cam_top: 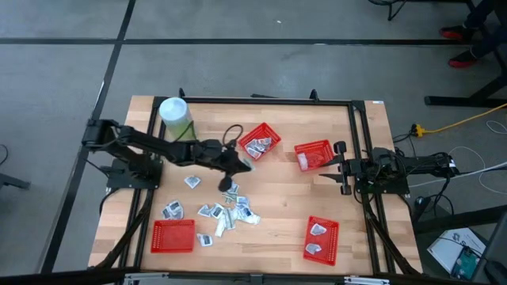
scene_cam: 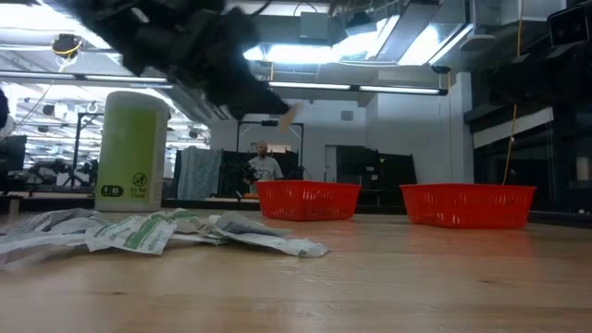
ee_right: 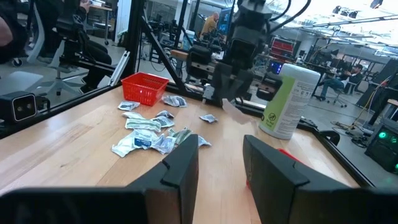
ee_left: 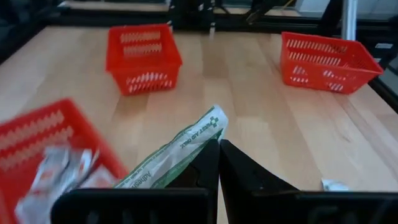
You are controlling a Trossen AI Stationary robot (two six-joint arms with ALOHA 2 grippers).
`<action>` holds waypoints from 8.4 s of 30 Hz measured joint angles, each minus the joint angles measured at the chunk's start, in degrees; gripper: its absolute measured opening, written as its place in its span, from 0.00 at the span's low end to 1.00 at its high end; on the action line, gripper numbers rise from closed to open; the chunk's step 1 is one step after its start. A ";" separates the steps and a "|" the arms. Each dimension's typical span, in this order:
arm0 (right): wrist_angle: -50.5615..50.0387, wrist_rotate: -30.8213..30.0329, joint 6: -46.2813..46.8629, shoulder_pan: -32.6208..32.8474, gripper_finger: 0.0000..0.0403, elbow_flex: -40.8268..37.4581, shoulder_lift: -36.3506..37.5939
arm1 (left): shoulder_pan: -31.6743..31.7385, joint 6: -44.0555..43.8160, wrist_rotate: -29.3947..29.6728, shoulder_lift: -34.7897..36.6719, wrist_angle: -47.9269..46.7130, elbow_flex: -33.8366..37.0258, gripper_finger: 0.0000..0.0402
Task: Pick & Place First Aid Supplies
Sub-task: Put the green bandage into the red container, then adjust the red container, then put the gray towelette pad into the red container
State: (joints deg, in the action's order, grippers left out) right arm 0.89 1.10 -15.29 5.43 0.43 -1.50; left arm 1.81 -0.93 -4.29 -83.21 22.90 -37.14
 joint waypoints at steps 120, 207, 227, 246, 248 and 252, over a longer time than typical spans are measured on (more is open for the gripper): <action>0.00 0.00 0.00 0.00 0.31 0.00 0.00 | 4.26 24.19 7.21 -49.49 -36.71 -72.15 0.22; 0.00 -0.02 0.00 -0.01 0.31 0.00 0.01 | -5.01 18.39 3.36 -26.64 -32.98 -45.19 0.08; 0.00 -0.02 0.01 0.00 0.31 0.00 0.02 | -7.55 12.33 18.02 -4.52 -22.66 -13.75 0.08; 2.95 -19.25 -4.33 -0.02 0.31 0.00 -0.01 | -9.29 9.75 24.05 -2.96 -20.33 -5.34 0.08; 3.44 -31.65 -8.96 -0.02 0.31 0.02 -0.02 | -9.26 10.41 25.54 -2.96 -20.31 -5.34 0.08; 3.48 -49.60 -12.27 -0.02 0.31 0.02 0.00 | -8.98 10.71 28.05 -2.96 -20.25 -5.34 0.08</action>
State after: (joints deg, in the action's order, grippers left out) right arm 4.36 -48.50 -27.55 5.41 0.45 -1.50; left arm -7.17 9.77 23.76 -86.17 2.65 -42.48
